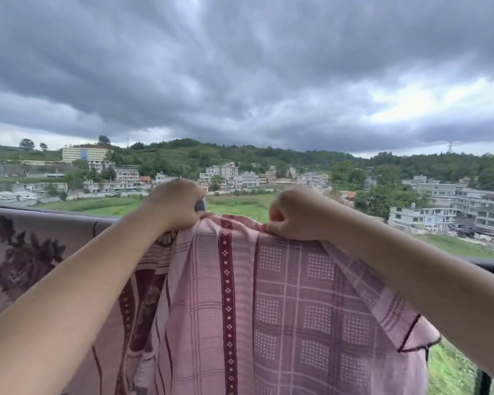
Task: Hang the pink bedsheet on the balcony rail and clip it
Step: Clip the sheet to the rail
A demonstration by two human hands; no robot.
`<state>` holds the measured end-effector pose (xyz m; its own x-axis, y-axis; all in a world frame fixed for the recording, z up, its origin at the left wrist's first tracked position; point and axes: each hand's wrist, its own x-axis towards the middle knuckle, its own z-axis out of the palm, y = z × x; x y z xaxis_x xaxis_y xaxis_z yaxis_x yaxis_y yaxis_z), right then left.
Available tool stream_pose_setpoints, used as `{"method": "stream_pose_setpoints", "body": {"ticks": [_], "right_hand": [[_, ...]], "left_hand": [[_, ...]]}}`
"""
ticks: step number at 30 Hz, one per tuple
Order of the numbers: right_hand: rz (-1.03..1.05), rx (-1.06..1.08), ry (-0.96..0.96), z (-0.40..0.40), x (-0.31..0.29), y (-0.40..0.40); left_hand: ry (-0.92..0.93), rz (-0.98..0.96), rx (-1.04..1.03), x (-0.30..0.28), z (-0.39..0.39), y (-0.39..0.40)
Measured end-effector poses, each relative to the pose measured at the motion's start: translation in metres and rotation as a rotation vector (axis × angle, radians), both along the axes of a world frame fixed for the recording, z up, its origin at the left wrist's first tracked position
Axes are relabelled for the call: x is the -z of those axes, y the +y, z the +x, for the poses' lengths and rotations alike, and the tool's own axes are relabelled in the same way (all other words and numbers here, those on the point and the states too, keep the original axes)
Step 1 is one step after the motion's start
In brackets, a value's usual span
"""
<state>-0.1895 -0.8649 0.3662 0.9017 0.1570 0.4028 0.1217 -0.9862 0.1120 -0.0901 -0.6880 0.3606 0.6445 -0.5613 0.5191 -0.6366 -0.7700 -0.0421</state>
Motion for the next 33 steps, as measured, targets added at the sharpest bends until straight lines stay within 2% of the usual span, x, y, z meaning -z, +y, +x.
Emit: {"method": "stream_pose_setpoints", "body": {"ticks": [3, 7, 10, 13, 16, 20, 22, 25, 28, 30, 33], "right_hand": [[0.11, 0.005, -0.02, -0.029, 0.009, -0.023], [0.289, -0.045, -0.064, -0.06, 0.014, -0.055], [0.473, -0.053, -0.067, -0.077, 0.023, -0.076], [0.582, -0.089, -0.102, -0.092, 0.037, -0.102], [0.761, -0.23, -0.07, -0.107, 0.066, -0.135], [1.042, -0.39, 0.068, -0.124, 0.102, -0.177], [0.978, -0.402, 0.086, -0.127, 0.114, -0.178], [0.92, -0.33, -0.091, -0.122, 0.12, -0.169], [1.143, -0.264, -0.228, -0.114, 0.12, -0.172], [1.264, -0.288, -0.188, -0.119, 0.122, -0.177], [1.204, -0.377, -0.021, -0.134, 0.149, -0.177]], "left_hand": [[0.021, -0.078, 0.076, 0.005, -0.019, -0.016], [-0.132, -0.232, 0.192, 0.022, -0.056, -0.044], [-0.192, -0.342, 0.383, 0.036, -0.085, -0.063], [-0.24, -0.276, 0.481, 0.048, -0.11, -0.086], [-0.363, -0.207, 0.404, 0.058, -0.124, -0.106], [-0.389, -0.181, 0.341, 0.068, -0.14, -0.121], [-0.367, -0.166, 0.333, 0.071, -0.151, -0.125], [-0.348, -0.171, 0.267, 0.073, -0.17, -0.131], [-0.453, -0.109, 0.163, 0.078, -0.181, -0.144], [-0.537, -0.087, 0.161, 0.085, -0.186, -0.154], [-0.576, -0.037, 0.243, 0.104, -0.193, -0.164]]}}
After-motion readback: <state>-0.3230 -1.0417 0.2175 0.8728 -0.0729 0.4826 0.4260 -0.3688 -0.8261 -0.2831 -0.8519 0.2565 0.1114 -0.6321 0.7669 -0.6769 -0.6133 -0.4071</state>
